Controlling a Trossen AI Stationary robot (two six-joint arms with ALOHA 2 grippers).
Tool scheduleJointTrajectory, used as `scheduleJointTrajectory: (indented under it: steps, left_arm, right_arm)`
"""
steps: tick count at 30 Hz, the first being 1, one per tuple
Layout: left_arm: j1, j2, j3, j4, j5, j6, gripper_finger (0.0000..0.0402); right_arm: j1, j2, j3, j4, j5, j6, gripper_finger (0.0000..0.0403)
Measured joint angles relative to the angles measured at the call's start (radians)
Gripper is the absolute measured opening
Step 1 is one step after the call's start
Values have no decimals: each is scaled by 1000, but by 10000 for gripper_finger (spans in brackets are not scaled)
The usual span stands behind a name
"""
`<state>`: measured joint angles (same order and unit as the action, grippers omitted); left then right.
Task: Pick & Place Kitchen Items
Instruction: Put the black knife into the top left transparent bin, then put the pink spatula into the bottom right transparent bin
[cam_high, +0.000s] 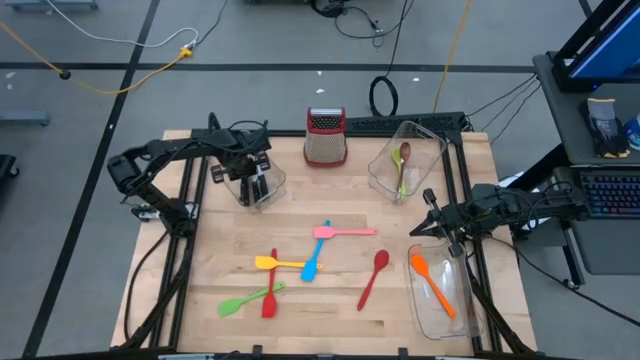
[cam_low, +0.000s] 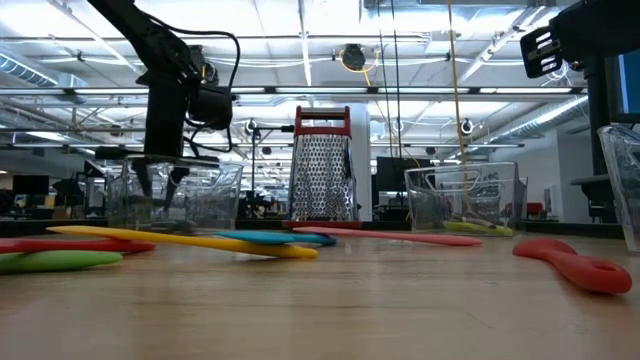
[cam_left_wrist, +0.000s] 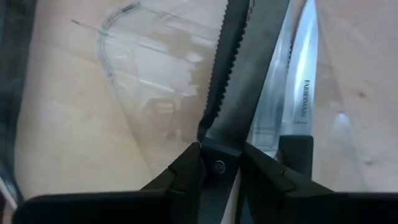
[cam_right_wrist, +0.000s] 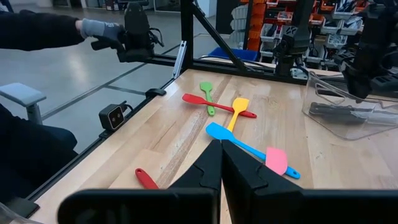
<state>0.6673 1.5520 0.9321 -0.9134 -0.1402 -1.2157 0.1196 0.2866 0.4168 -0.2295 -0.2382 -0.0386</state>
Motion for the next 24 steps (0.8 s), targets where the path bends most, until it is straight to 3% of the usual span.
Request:
scheduleJointTrajectory:
  steps: [15, 24]
  left_arm:
    - [-11, -5, 6, -2, 8, 65, 155]
    - [-5, -136, 96, -8, 9, 176, 156]
  right_arm:
    - [0, 0, 0, 0, 0, 0, 0]
    - [0, 0, 0, 0, 0, 1, 0]
